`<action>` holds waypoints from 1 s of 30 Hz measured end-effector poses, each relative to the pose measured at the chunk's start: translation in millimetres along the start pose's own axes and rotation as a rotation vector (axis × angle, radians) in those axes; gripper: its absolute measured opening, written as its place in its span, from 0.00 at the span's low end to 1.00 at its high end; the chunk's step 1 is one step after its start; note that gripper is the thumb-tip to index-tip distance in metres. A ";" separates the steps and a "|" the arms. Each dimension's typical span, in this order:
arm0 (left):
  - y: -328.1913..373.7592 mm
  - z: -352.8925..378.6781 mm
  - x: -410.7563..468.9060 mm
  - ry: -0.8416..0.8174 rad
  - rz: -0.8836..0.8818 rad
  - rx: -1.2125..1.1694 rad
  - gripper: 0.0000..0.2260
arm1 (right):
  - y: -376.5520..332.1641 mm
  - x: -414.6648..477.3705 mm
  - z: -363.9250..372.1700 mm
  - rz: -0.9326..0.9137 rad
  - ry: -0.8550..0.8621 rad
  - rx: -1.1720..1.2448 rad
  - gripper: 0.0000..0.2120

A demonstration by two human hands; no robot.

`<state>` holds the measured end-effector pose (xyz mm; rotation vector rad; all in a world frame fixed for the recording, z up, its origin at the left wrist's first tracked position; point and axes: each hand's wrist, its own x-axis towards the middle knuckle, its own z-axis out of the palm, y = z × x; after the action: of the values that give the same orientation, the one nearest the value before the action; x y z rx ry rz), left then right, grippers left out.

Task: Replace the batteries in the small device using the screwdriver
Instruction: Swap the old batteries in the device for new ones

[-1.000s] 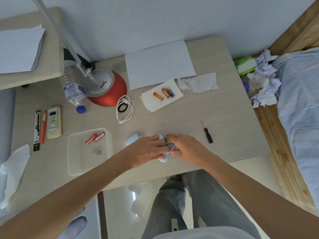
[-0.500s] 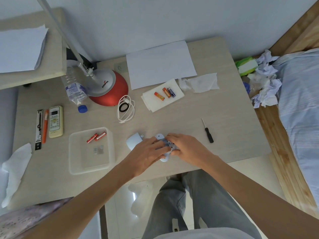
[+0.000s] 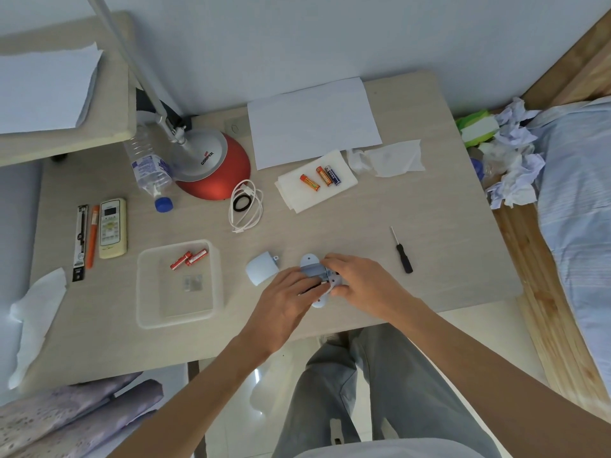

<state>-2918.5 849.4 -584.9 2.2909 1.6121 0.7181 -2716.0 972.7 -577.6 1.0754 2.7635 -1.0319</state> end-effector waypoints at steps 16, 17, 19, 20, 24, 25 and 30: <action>21.6 5.0 11.3 0.000 -0.541 -0.281 0.14 | 0.1 -1.2 -3.1 0.012 -0.012 0.009 0.22; 23.0 4.8 12.9 -0.007 -0.551 -0.290 0.13 | 0.3 -1.3 -2.8 0.010 -0.012 0.009 0.22; 24.9 3.8 16.8 -0.003 -0.556 -0.303 0.12 | 0.6 -1.3 -2.5 0.005 -0.012 0.001 0.22; 24.9 3.7 18.4 0.006 -0.559 -0.311 0.11 | 0.8 -1.0 -2.4 0.005 -0.013 0.000 0.22; 27.0 3.7 21.9 0.025 -0.607 -0.323 0.10 | 3.3 -0.8 -0.7 0.013 -0.017 0.001 0.23; 28.0 3.8 22.8 0.024 -0.618 -0.322 0.10 | 3.7 -0.8 -0.5 0.011 -0.016 0.002 0.23; 35.8 -3.4 30.8 0.069 -0.623 -0.371 0.06 | 2.6 -0.3 -0.8 -0.003 -0.017 0.015 0.22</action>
<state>-2883.1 865.1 -557.6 1.4097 1.8861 0.8411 -2714.1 974.4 -578.4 1.0594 2.7497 -1.0583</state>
